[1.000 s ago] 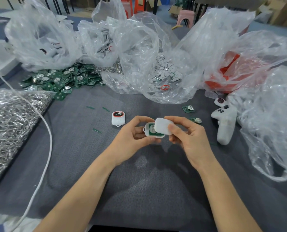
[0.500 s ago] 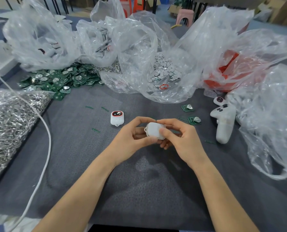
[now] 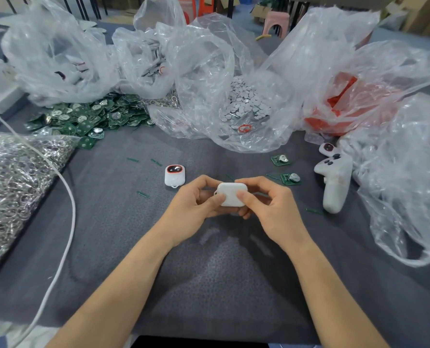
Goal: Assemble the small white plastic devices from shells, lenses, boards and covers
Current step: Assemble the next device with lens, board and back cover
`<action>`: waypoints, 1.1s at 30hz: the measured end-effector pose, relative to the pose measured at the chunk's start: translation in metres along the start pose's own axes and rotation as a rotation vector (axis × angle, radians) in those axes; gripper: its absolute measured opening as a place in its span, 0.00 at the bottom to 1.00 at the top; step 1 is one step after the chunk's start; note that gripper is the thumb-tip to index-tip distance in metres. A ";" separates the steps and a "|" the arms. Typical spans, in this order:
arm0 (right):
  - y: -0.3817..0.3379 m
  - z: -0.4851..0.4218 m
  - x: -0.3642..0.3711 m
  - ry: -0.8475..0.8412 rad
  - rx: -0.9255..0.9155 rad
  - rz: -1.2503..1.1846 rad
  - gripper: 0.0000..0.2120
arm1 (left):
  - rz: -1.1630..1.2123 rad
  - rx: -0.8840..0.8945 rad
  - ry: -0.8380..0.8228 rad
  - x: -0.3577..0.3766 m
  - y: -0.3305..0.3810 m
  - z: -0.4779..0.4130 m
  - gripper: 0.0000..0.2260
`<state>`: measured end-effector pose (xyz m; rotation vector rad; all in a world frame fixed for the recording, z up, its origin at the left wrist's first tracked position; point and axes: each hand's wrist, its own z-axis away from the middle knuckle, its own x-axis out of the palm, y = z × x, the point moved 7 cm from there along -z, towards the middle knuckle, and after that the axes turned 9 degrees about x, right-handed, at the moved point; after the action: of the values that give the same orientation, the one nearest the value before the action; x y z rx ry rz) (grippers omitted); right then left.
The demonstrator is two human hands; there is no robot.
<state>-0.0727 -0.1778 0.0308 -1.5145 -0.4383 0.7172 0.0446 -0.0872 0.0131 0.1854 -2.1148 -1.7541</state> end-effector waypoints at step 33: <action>-0.009 0.007 0.006 -0.098 -0.034 -0.036 0.06 | -0.347 0.266 -0.036 0.005 0.014 0.008 0.12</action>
<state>-0.0719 -0.1675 0.0386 -1.5036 -0.5522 0.7610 0.0387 -0.0791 0.0265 0.6316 -2.4547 -1.6519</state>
